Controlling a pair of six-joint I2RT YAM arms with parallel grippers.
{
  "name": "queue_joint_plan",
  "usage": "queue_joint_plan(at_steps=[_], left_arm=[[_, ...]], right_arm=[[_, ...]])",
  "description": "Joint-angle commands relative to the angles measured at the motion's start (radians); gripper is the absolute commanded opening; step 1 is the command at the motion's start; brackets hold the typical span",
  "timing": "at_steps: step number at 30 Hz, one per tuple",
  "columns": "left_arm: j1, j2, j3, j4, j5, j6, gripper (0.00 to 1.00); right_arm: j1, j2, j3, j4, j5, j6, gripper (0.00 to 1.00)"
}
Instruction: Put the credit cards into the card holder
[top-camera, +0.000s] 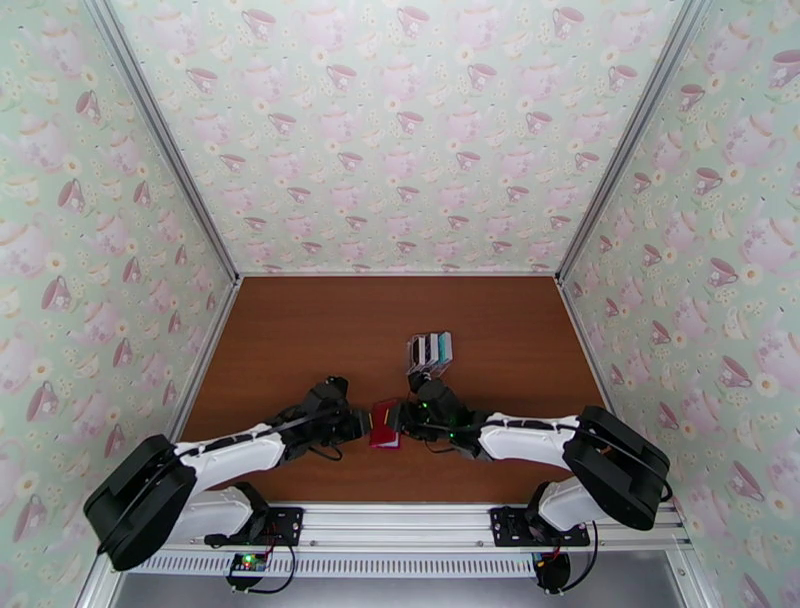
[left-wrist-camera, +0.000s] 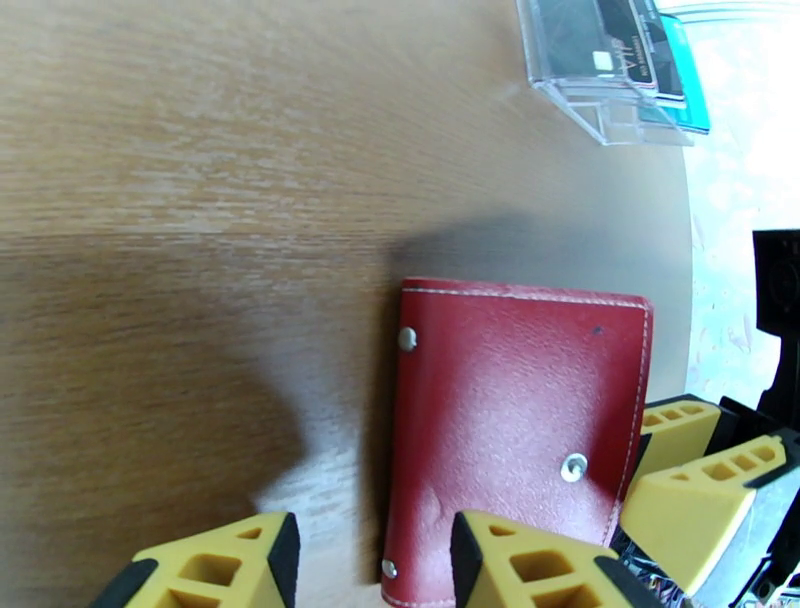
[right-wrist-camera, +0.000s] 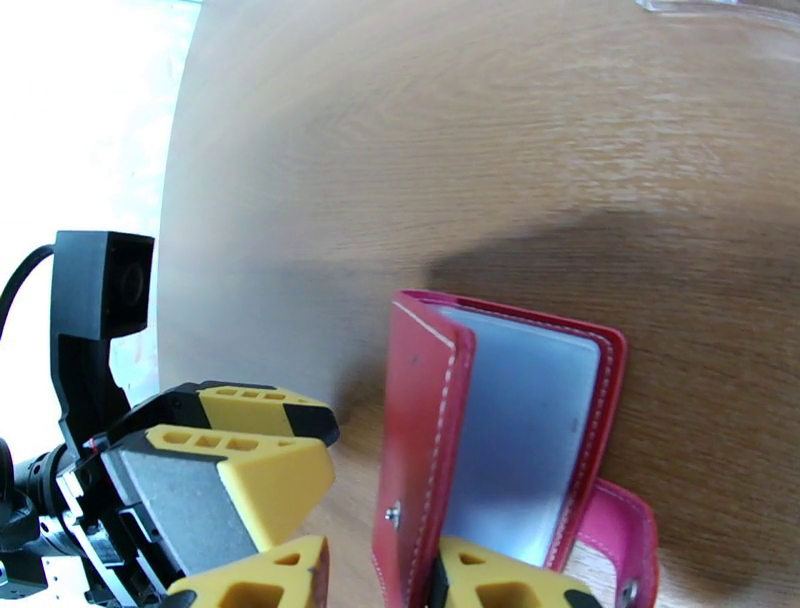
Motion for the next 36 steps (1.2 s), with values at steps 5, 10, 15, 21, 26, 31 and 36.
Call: queue_joint_plan(at_steps=[5, 10, 15, 21, 26, 31, 36], left_arm=[[0.016, -0.118, 0.016, -0.14, -0.036, 0.06, 0.47], [0.021, -0.183, 0.01, -0.187, -0.023, 0.066, 0.47], [0.022, -0.27, 0.0, -0.224, -0.007, 0.07, 0.42], [0.021, -0.361, -0.003, -0.258, 0.022, 0.076, 0.41], [0.017, -0.427, 0.002, -0.307, 0.019, 0.08, 0.41], [-0.003, -0.461, 0.008, -0.347, 0.004, 0.083, 0.42], [-0.043, -0.46, 0.013, -0.355, -0.025, 0.081, 0.43]], right_arm=[[0.026, 0.042, 0.09, 0.002, -0.041, -0.027, 0.34], [0.044, 0.086, 0.123, 0.022, -0.054, -0.018, 0.34], [0.055, 0.105, 0.141, 0.036, -0.057, -0.011, 0.34], [0.059, 0.115, 0.147, 0.06, -0.067, 0.006, 0.34], [0.059, 0.109, 0.156, 0.059, -0.069, 0.011, 0.34], [0.058, 0.115, 0.168, 0.055, -0.066, 0.014, 0.35], [0.058, 0.132, 0.173, 0.098, -0.089, 0.038, 0.34]])
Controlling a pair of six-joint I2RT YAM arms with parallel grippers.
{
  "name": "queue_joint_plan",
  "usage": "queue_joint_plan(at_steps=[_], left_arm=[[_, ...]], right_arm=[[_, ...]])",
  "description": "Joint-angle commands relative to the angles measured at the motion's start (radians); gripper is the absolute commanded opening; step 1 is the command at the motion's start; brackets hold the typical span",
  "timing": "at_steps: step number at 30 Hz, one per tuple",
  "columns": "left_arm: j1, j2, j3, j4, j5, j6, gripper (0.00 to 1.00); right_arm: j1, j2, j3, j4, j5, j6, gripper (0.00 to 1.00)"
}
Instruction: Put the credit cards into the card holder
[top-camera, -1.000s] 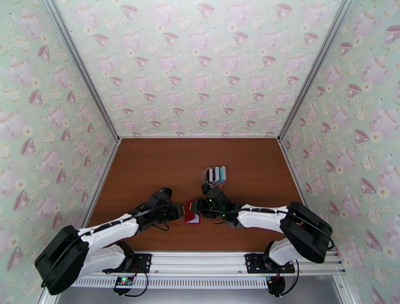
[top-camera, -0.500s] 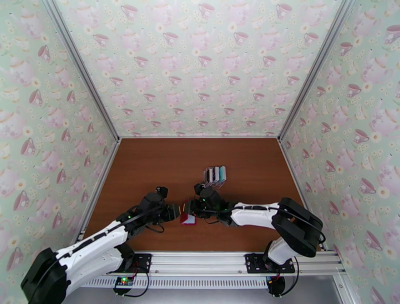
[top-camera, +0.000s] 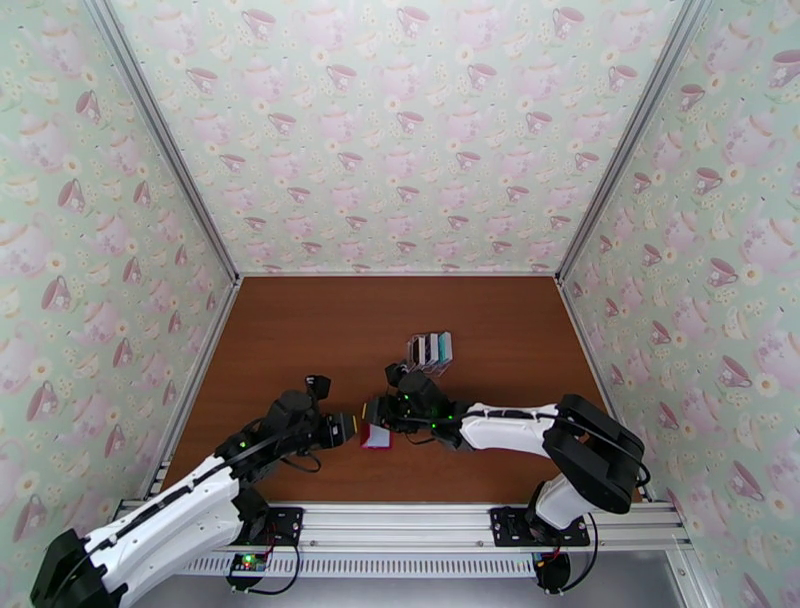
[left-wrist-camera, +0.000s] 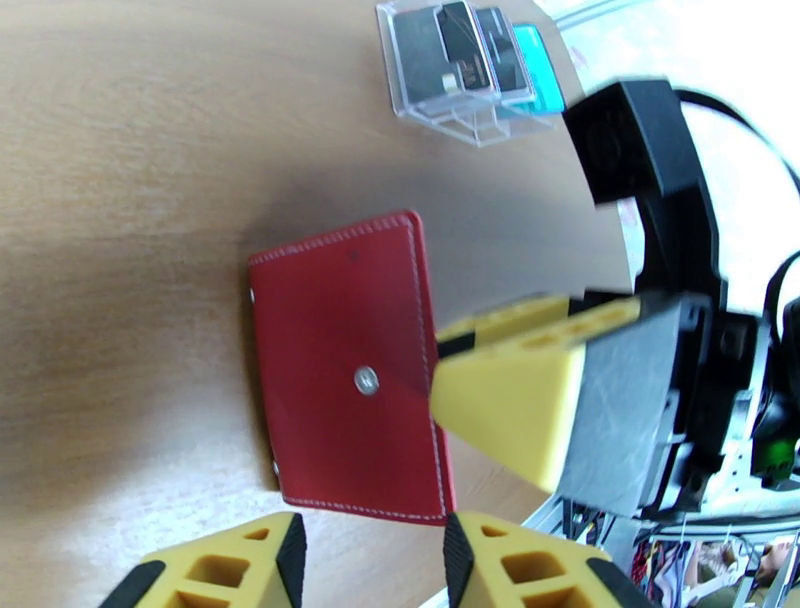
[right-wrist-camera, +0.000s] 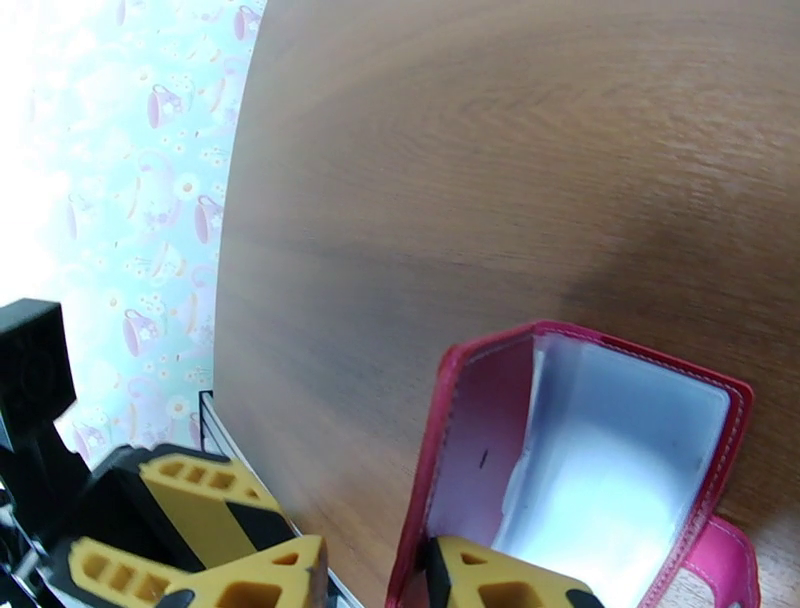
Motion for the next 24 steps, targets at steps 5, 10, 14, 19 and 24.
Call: queue_joint_plan(at_steps=[5, 10, 14, 19, 24], left_arm=[[-0.073, 0.004, 0.024, -0.023, -0.069, 0.008, 0.43], [-0.114, 0.032, 0.035, 0.01, -0.095, 0.005, 0.46], [-0.128, 0.063, 0.047, 0.018, -0.117, 0.009, 0.46], [-0.131, 0.1, 0.071, -0.005, -0.17, 0.036, 0.46], [-0.127, 0.111, 0.057, 0.036, -0.204, 0.054, 0.35]], right_arm=[[0.007, 0.024, 0.043, 0.05, -0.043, 0.03, 0.34], [0.007, 0.044, 0.049, 0.071, -0.061, 0.043, 0.34], [0.008, 0.052, 0.047, 0.088, -0.072, 0.052, 0.34], [0.008, 0.062, 0.042, 0.096, -0.077, 0.054, 0.34], [0.008, 0.066, 0.035, 0.102, -0.073, 0.056, 0.34]])
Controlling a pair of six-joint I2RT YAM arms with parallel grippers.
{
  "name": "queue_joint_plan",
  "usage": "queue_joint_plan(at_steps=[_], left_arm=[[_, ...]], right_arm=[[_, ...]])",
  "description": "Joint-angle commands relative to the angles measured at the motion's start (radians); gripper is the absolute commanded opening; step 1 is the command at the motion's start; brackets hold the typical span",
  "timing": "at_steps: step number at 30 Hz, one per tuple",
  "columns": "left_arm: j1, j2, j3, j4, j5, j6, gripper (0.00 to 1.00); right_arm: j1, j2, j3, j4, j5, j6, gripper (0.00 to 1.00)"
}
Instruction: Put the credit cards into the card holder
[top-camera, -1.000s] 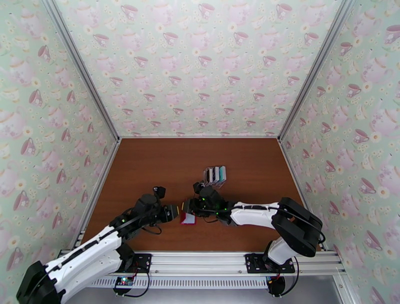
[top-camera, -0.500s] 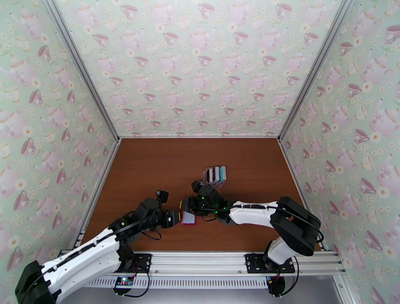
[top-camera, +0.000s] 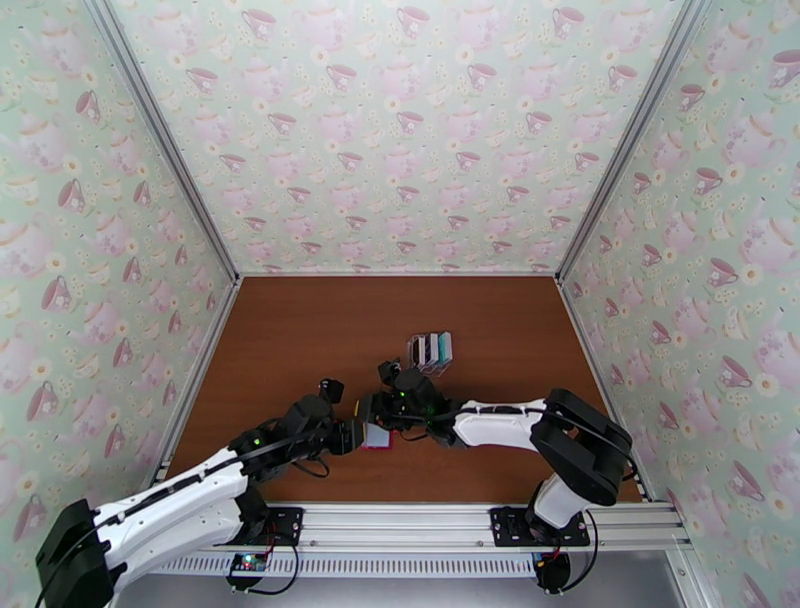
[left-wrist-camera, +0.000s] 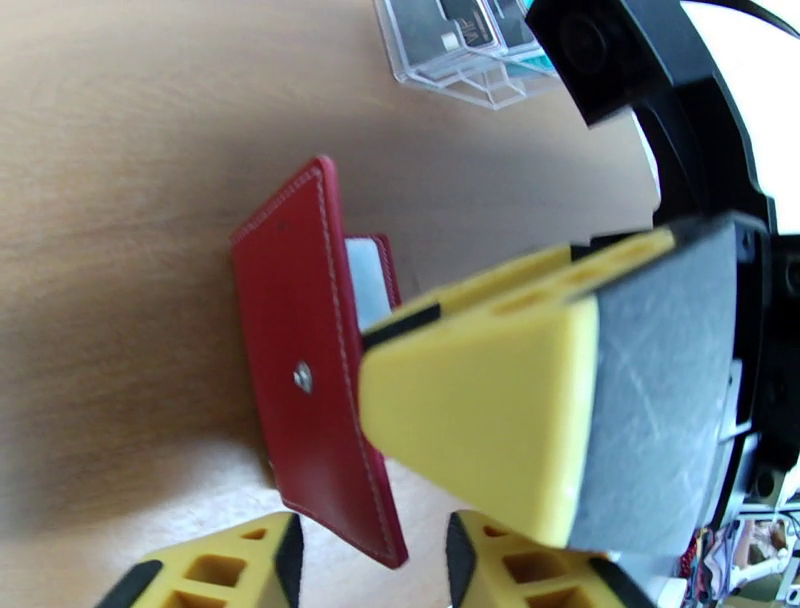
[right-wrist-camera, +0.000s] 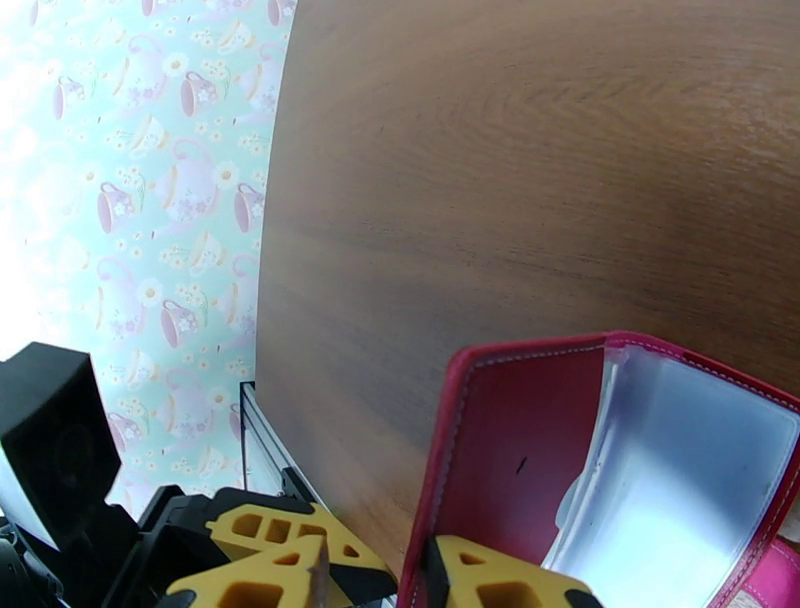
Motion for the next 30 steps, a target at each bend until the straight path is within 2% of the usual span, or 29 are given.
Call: queue_joint_plan(at_steps=[1, 14, 22, 27, 30], left_arm=[[-0.002, 0.01, 0.008, 0.047, -0.041, 0.027, 0.34], [0.004, 0.076, 0.002, 0.089, -0.024, 0.054, 0.28], [0.018, 0.047, -0.035, 0.09, -0.042, 0.043, 0.13], [0.04, 0.058, -0.081, 0.151, -0.02, 0.022, 0.03], [0.046, 0.085, -0.092, 0.183, -0.008, 0.013, 0.02]], right_arm=[[0.008, 0.012, 0.005, 0.019, -0.011, 0.008, 0.34], [0.008, 0.019, -0.003, 0.026, -0.017, 0.013, 0.34], [-0.01, -0.024, -0.04, 0.01, 0.02, 0.006, 0.35], [-0.011, -0.053, -0.063, -0.02, 0.048, -0.008, 0.36], [-0.012, -0.052, -0.08, -0.016, 0.057, -0.007, 0.36]])
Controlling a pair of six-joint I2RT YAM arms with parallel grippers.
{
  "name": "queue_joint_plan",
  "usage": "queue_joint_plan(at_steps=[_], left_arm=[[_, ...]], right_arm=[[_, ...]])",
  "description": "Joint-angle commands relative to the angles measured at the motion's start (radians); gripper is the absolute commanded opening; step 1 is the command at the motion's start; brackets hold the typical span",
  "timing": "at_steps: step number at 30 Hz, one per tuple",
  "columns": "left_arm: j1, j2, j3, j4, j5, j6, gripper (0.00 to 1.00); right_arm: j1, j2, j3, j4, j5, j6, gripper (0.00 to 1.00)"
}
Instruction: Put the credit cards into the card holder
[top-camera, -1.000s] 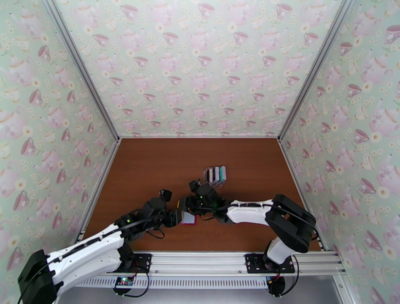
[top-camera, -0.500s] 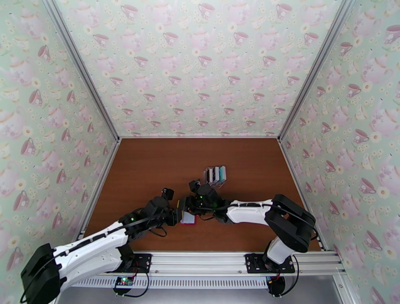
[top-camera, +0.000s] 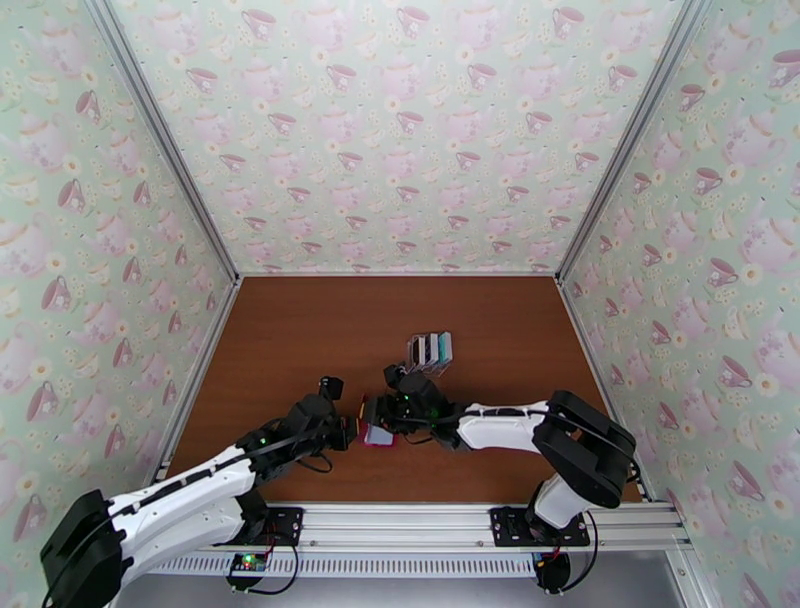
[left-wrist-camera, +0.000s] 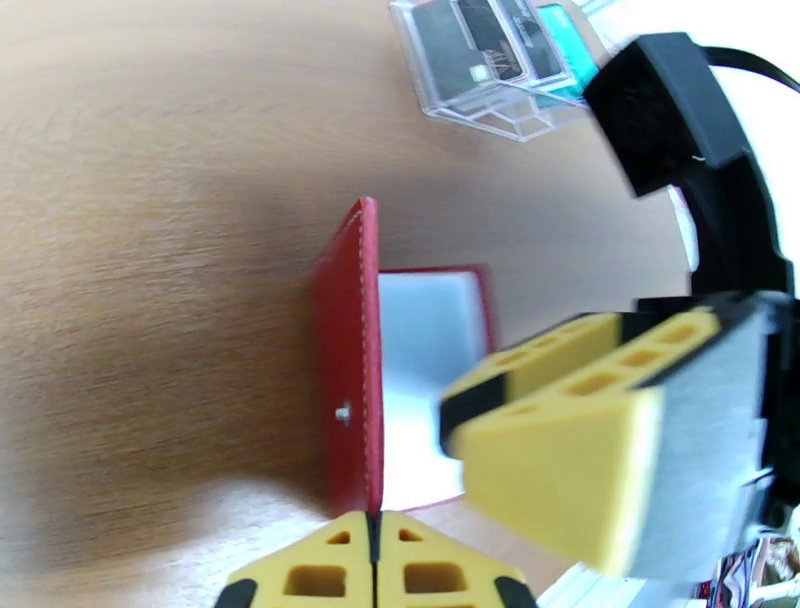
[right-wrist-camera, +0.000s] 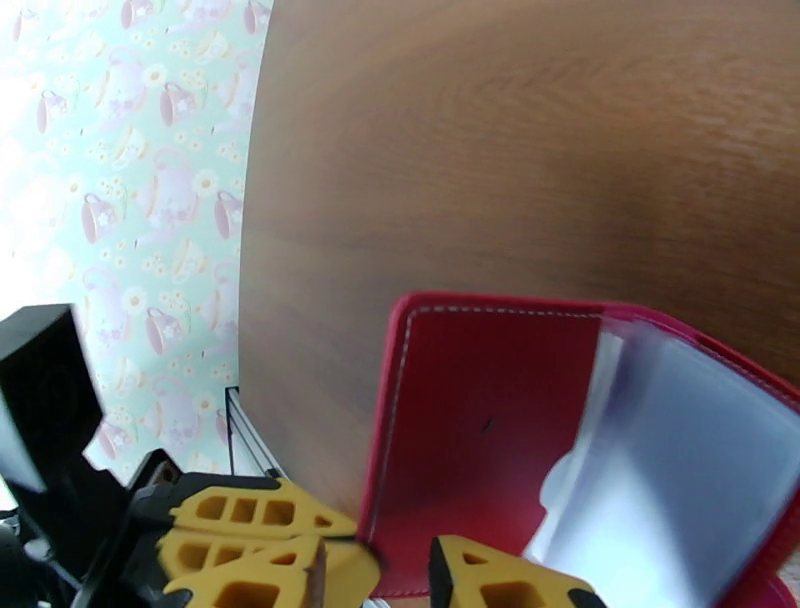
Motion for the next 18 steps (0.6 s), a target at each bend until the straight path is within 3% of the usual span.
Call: queue_joint_plan(at_steps=[1, 18], left_arm=[[0.008, 0.03, -0.024, 0.051, 0.017, -0.015, 0.02], [0.008, 0.058, -0.104, 0.145, -0.01, -0.115, 0.07]], right_arm=[[-0.003, -0.016, -0.028, -0.007, 0.032, -0.01, 0.35], [-0.053, 0.143, -0.072, 0.21, -0.07, -0.011, 0.36]])
